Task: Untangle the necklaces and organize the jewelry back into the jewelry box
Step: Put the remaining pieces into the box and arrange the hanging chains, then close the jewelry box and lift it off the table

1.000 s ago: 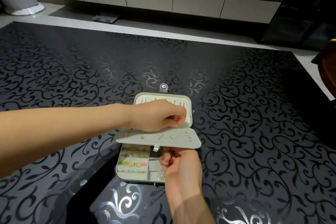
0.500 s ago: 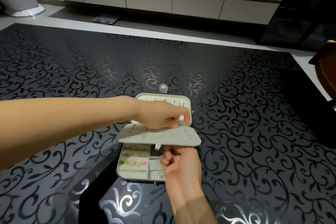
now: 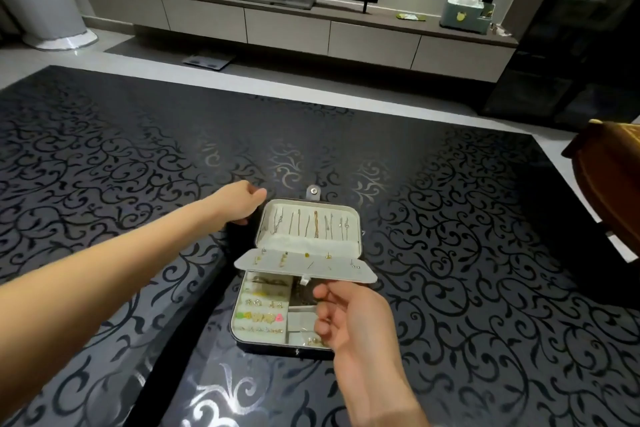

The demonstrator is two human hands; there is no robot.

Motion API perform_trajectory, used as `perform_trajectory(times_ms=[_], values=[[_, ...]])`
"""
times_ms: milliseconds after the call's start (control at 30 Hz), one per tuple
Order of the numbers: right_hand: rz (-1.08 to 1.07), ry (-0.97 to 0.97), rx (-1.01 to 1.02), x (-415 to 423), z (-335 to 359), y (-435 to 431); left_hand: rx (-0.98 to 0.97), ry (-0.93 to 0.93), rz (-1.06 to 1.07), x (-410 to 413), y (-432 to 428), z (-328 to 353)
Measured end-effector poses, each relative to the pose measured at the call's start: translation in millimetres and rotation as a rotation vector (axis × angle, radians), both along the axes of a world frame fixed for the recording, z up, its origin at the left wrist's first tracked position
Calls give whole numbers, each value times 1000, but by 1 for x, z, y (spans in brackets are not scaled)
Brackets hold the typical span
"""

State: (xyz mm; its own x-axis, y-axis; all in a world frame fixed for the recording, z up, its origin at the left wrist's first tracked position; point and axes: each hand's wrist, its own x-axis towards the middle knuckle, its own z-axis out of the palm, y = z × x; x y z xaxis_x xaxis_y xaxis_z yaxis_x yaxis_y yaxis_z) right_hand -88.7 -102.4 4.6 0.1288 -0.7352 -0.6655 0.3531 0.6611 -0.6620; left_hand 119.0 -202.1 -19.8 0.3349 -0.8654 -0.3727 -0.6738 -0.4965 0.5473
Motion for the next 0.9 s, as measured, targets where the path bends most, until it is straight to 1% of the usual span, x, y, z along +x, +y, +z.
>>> perform_trajectory(times_ms=[67, 200, 300, 333, 433, 500, 567, 633, 733, 800, 900], values=[[32, 51, -39, -3, 3, 1, -19, 211, 93, -6, -4, -3], [102, 155, -121, -11, 13, 4, 25, 385, 189, -11, -6, 5], [159, 261, -218, -17, 15, 2, -18, 664, 238, -7, -3, 7], [185, 303, -263, -19, 16, 1, -37, 700, 219, -6, 0, 8], [275, 412, -353, -27, 20, -2, -99, 649, 64, -9, 14, 15], [319, 410, -347, -34, 20, -4, -152, 661, -17, -12, 26, 21], [349, 359, -305, -39, 21, -2, -234, 647, -56, -13, 43, 24], [352, 251, -236, -42, 23, 1, -336, 542, -67, -14, 56, 25], [281, 55, -133, -47, 22, 4, -482, 411, -83, -24, 76, 32], [226, 8, -115, -47, 14, 6, -527, 363, -109, -31, 87, 37], [140, -5, -131, -41, -1, 13, -547, 403, -160, -33, 105, 38]])
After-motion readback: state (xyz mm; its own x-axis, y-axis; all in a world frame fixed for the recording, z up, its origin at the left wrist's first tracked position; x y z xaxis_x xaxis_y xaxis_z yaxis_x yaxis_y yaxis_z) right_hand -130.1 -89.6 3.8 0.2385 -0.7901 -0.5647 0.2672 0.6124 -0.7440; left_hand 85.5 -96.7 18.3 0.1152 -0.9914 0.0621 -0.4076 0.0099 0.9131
